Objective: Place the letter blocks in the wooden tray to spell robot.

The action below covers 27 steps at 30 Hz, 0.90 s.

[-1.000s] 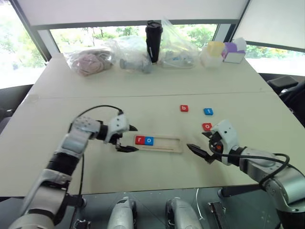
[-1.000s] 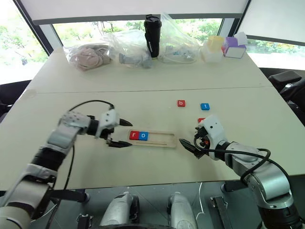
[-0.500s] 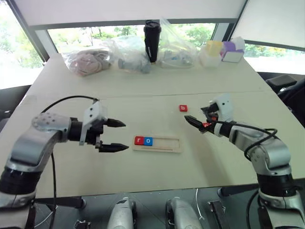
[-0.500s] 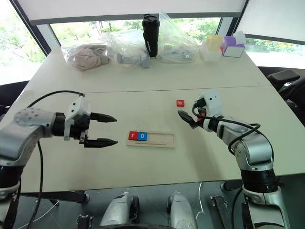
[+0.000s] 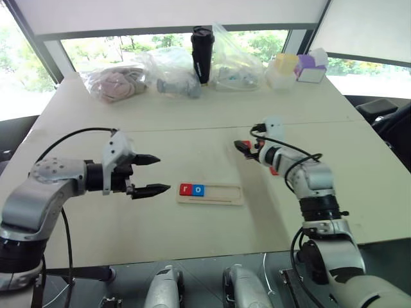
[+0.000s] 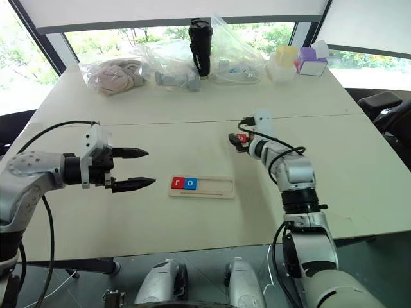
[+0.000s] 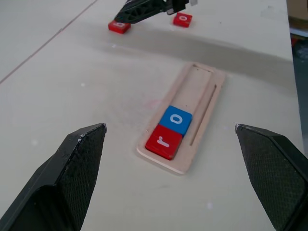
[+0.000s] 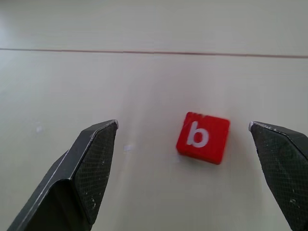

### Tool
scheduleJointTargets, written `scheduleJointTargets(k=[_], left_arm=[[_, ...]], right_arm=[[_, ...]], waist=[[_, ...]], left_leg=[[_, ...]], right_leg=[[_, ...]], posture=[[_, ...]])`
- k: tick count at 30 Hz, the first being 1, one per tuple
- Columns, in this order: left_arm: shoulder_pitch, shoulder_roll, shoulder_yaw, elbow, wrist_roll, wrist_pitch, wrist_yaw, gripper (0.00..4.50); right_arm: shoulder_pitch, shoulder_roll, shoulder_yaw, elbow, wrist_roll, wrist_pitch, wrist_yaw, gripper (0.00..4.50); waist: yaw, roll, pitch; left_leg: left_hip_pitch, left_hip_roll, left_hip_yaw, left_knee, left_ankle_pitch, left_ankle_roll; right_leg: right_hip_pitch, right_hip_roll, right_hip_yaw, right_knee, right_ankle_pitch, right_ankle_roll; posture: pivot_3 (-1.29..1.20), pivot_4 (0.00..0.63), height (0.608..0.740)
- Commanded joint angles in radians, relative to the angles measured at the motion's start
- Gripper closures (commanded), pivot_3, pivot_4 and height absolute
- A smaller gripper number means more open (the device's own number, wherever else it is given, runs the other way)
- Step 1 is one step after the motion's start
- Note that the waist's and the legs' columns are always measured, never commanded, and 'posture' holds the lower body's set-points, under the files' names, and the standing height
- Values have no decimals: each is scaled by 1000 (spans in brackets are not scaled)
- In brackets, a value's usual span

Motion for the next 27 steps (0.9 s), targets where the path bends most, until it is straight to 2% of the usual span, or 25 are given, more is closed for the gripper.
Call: scheduleJointTargets(k=[1, 8, 18, 21, 25, 26, 27], left_arm=[[3, 15, 26, -44, -21, -5, 19, 23], [27, 65, -14, -112, -13, -15, 13, 23], [25, 56, -32, -103, 0, -27, 44, 23], [22, 54, -40, -102, 0, -31, 52, 0], [22, 53, -45, -101, -3, -32, 56, 0], [22, 53, -45, -101, -6, -32, 57, 0], [23, 54, -44, -100, -8, -33, 56, 0]], right_arm=[[-50, 16, 15, 64, -55, -53, -30, 0], [-115, 43, 50, 244, -152, -98, -84, 0], [-150, 98, -10, 323, -147, -109, -130, 0], [-148, 106, 0, 331, -167, -106, -145, 839], [-143, 105, -9, 320, -179, -104, -172, 2986], [-143, 101, -11, 315, -180, -102, -173, 3317], [-143, 97, -12, 309, -182, -100, -174, 3318]], waist=[[2, 0, 0], [-3, 0, 0], [-4, 0, 0], [-6, 0, 0], [-13, 0, 0], [-16, 0, 0], [-17, 0, 0]], left_leg=[[0, 0, 0, 0, 0, 0], [1, 0, 0, 0, 2, -3], [2, 0, -1, 0, 2, -4], [2, 0, -1, 0, 2, -4], [2, 1, -1, -1, 2, -4], [2, 1, -1, -1, 2, -4], [2, 1, -1, -1, 2, -4]], right_leg=[[0, 0, 0, 0, 0, 0], [0, 0, 0, 0, -1, -3], [1, 0, 0, 1, -1, -2], [1, 0, 0, 1, -1, -3], [1, 0, 0, 1, -1, -2], [1, 0, 0, 1, -1, -2], [1, 0, 0, 1, -1, -2]], posture=[[0, 150, 740], [0, 150, 740], [0, 150, 740], [0, 150, 740], [0, 150, 740], [0, 150, 740], [0, 150, 740]])
